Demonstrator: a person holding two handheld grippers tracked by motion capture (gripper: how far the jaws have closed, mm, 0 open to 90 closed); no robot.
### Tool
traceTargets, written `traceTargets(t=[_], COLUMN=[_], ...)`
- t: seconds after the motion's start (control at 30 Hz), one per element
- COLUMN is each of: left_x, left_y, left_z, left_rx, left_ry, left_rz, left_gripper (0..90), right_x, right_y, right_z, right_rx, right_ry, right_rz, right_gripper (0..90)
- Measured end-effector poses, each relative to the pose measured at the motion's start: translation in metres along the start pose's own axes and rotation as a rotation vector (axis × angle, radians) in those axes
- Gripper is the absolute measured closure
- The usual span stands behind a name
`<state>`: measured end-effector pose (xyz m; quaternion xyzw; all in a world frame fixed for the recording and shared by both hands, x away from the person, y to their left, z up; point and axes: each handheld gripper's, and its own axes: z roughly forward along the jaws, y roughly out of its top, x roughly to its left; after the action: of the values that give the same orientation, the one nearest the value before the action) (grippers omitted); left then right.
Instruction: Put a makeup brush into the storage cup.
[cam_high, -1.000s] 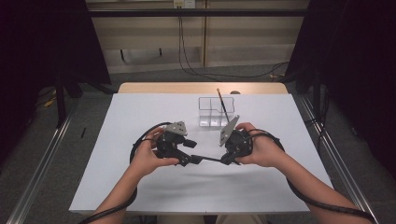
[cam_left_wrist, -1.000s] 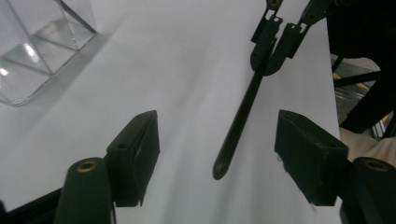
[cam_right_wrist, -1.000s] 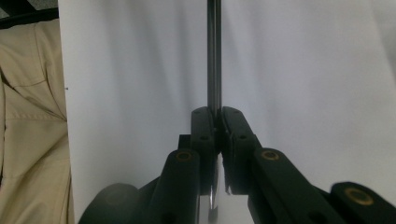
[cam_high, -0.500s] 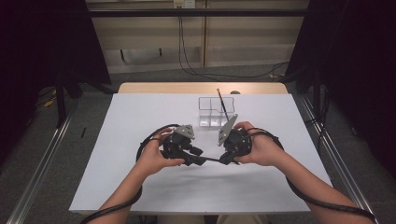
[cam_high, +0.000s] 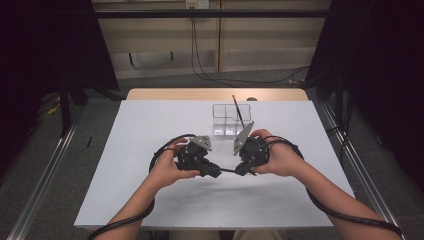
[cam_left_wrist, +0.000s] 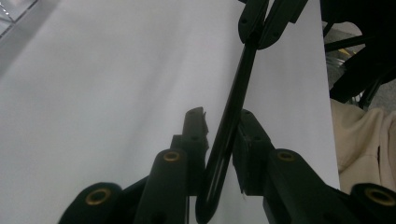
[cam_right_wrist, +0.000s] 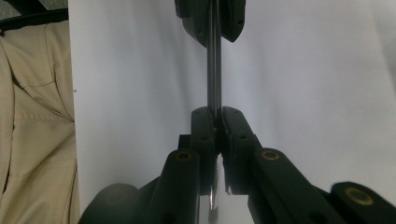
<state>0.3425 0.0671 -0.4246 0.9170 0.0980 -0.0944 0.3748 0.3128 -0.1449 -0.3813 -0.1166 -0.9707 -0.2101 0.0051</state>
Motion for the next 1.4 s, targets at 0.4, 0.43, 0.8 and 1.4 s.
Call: traceTargets(t=[0.4, 0.43, 0.8, 1.4], left_x=[0.001, 0.001, 0.0, -0.004], left_y=[-0.001, 0.0, 0.005, -0.004], left_z=[0.001, 0.001, -0.002, 0.008], left_rx=[-0.004, -0.004, -0.003, 0.049], left_ry=[-0.002, -0.001, 0.002, -0.092], left_rz=[0.0, 0.001, 0.02, -0.008], left_gripper=[73.5, 72.5, 71.0, 83.3], right_x=[-0.002, -0.002, -0.003, -0.007], right_y=[0.001, 0.001, 0.0, 0.002], right_z=[0.002, 0.003, 0.005, -0.005], right_rx=[0.004, 0.009, 0.013, -0.02], right_ry=[0.01, 0.009, 0.011, 0.025], right_rz=[-0.017, -0.022, -0.022, -0.031], right_gripper=[84.6, 84.6, 84.6, 82.6])
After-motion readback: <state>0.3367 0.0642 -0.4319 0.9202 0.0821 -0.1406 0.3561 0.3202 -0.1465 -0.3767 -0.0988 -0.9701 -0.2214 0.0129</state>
